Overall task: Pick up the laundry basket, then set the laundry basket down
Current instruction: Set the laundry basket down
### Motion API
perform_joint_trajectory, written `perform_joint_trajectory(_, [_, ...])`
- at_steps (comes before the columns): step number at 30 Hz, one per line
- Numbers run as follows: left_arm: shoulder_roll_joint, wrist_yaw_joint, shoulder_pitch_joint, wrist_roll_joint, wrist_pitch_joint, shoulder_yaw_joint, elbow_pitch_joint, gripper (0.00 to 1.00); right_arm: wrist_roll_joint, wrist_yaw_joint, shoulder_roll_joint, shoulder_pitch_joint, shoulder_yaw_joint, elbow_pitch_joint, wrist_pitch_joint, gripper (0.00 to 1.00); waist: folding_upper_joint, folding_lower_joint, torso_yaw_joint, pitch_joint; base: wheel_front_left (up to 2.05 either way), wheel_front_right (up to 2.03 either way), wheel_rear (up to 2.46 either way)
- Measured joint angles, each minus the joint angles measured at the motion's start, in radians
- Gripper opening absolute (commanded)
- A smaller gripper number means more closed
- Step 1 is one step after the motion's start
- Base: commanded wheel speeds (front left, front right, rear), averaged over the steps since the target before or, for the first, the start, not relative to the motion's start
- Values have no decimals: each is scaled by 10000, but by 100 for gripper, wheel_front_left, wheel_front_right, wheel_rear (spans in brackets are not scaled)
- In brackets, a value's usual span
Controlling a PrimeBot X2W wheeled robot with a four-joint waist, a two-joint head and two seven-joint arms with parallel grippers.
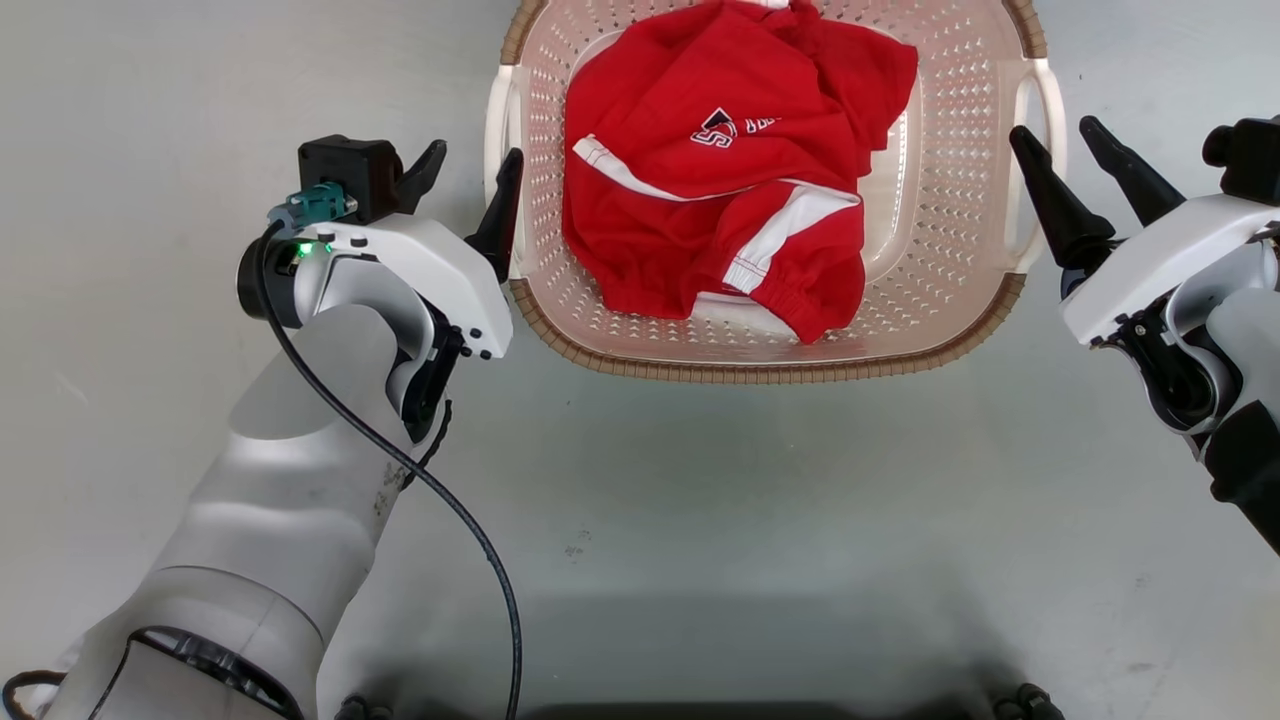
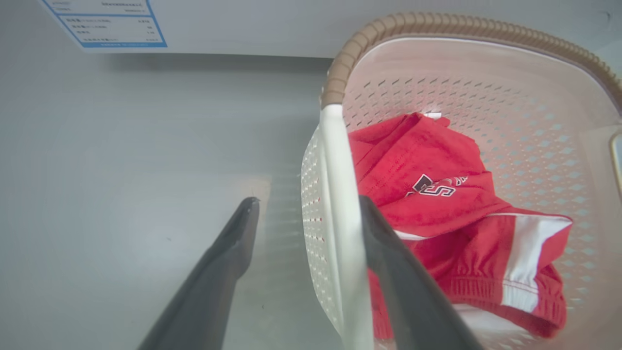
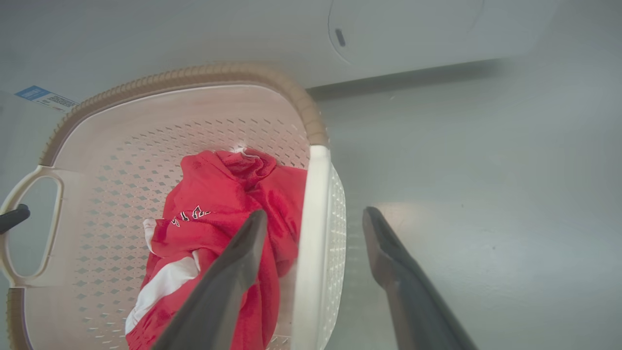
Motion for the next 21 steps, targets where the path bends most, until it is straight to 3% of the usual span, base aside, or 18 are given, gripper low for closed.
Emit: perform_joint_trajectory(21, [380, 0, 1345, -2, 0, 523, 265, 100, -40, 0, 278, 492, -249, 345, -6, 100, 0, 0, -177, -1965, 0, 0, 0])
